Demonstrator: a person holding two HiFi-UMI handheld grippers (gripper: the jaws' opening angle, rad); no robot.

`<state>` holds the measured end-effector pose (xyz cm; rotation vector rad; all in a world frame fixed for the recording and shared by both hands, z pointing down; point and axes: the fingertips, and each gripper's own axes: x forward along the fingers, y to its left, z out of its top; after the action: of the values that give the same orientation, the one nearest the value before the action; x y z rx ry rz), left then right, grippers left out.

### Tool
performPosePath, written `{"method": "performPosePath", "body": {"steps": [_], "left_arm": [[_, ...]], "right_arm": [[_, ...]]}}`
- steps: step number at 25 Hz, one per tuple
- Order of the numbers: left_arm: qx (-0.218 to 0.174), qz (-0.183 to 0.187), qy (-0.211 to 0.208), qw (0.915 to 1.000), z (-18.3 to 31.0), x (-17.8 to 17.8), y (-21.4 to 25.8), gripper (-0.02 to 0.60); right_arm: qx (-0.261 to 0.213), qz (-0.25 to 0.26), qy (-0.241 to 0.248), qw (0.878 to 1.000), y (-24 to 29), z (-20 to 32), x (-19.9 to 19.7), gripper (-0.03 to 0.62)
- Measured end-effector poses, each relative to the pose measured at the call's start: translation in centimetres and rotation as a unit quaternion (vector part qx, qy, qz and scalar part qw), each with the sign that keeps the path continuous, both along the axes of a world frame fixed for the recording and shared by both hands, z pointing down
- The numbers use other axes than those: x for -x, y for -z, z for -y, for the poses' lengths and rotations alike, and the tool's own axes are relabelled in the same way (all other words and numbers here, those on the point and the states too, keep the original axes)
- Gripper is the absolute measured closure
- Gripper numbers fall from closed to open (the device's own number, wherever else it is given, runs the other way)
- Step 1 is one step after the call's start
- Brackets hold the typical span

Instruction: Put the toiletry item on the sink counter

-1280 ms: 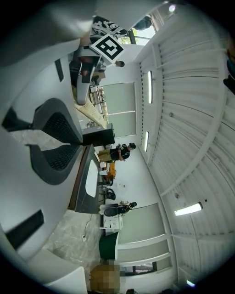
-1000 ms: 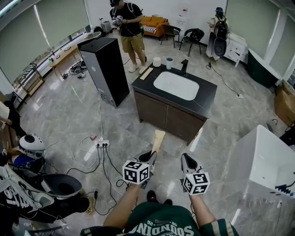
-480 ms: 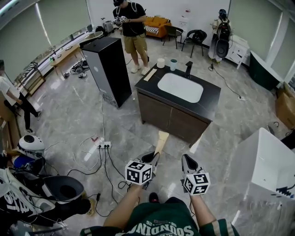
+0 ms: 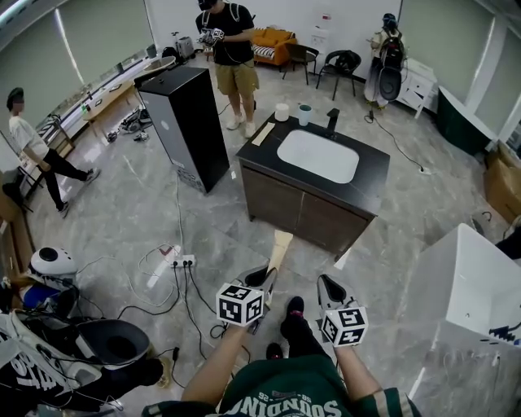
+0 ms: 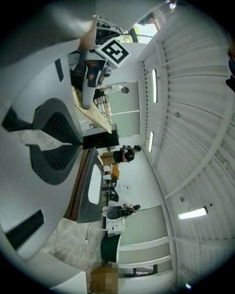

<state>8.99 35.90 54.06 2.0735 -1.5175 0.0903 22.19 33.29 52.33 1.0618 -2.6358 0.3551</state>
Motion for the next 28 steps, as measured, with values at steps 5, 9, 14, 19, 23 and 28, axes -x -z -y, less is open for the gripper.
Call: {"method": "performPosePath", "body": {"steps": [5, 9, 14, 19, 23, 28], "left_arm": [[-0.001, -0.001, 0.004, 1.0, 2.2, 1.4, -0.6, 0.538], [0.003, 0.004, 0.005, 1.0, 5.1, 2.9, -1.1, 0.537], [0.006, 0.007, 0.004, 0.9999, 9.7, 5.6, -1.6, 0.538], [0.017, 0.007, 0.009, 0.9998, 15.1, 8.2, -2.3, 0.538], [0.027, 0.012, 0.004, 0.9996, 20.0, 9.6, -2.7, 0.538], [0.033, 0.019, 0.0, 0.9993, 26.2, 11.7, -2.6, 0.538]], "right_arm": [[-0.005, 0.006, -0.001, 1.0, 0.0, 2.7, 1.1, 0.549], [0.002, 0.011, 0.003, 1.0, -0.7, 5.9, 3.2, 0.549], [0.006, 0.016, 0.012, 1.0, -1.2, 10.7, 6.8, 0.549], [0.016, 0.021, 0.02, 0.999, -1.9, 16.3, 9.7, 0.549], [0.016, 0.023, 0.01, 1.0, -1.8, 21.7, 11.2, 0.549], [0.026, 0.032, 0.01, 0.999, -2.3, 28.1, 13.6, 0.549]]}}
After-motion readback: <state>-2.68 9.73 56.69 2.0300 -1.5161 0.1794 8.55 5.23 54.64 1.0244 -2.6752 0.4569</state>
